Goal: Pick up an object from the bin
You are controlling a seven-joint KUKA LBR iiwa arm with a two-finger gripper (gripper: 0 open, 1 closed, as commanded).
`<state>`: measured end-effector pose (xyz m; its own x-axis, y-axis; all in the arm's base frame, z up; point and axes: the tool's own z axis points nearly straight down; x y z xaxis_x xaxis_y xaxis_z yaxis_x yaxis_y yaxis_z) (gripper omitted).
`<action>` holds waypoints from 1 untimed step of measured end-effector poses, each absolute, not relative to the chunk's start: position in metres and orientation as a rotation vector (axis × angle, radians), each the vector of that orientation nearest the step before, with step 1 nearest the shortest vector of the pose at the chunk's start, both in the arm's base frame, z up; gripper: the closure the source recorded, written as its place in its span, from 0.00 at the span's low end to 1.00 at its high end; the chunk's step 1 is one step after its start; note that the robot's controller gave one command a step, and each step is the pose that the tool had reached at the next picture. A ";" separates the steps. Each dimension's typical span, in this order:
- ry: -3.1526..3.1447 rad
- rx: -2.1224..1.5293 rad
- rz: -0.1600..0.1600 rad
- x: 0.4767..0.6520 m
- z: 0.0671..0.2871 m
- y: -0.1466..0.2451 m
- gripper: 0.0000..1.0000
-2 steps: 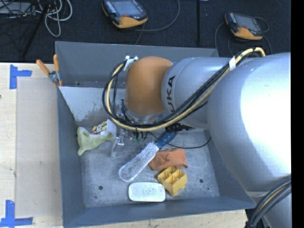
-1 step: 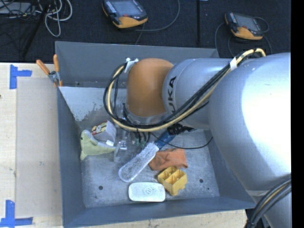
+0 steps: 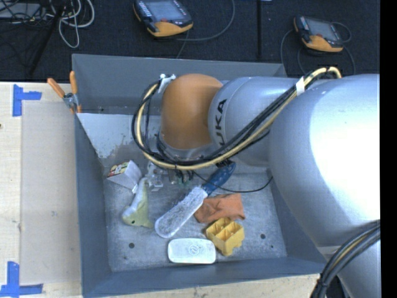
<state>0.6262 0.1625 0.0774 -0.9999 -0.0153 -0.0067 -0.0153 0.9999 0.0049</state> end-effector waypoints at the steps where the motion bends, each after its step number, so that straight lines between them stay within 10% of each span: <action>1: 3.135 -0.023 0.008 0.626 0.077 0.162 1.00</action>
Offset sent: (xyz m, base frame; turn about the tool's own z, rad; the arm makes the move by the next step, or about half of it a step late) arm -0.0330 -0.0199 0.1517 -0.0439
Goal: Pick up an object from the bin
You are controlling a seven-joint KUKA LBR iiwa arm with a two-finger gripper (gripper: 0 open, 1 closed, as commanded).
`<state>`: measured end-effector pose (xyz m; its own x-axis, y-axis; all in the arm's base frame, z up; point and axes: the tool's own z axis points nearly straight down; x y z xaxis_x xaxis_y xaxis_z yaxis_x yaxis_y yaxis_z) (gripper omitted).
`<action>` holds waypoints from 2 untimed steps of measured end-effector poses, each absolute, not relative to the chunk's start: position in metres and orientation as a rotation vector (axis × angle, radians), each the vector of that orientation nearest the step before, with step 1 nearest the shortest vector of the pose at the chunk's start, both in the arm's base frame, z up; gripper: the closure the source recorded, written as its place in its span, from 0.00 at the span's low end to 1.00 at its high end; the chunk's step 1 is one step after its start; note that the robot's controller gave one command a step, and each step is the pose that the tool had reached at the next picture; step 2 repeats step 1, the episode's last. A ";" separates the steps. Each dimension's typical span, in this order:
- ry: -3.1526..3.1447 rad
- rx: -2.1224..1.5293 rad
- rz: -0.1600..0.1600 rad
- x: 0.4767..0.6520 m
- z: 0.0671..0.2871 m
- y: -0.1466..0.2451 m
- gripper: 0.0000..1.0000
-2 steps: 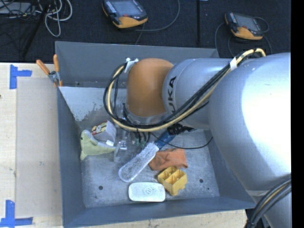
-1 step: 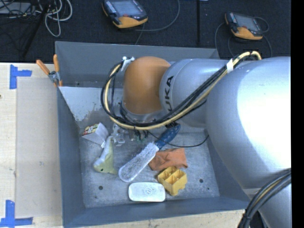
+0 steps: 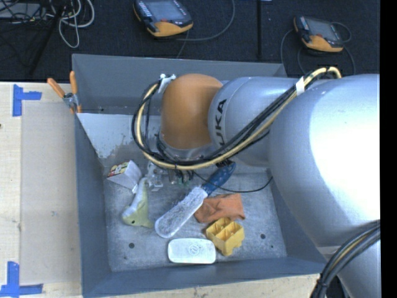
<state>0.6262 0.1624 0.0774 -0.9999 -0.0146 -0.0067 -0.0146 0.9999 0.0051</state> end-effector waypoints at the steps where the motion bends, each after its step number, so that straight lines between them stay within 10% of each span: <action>1: 3.147 -0.049 -0.002 0.611 0.119 0.155 1.00; 2: 3.147 -0.049 -0.002 0.611 0.119 0.155 1.00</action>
Offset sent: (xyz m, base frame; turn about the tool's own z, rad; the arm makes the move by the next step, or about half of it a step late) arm -0.0114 -0.0010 0.1266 -0.0358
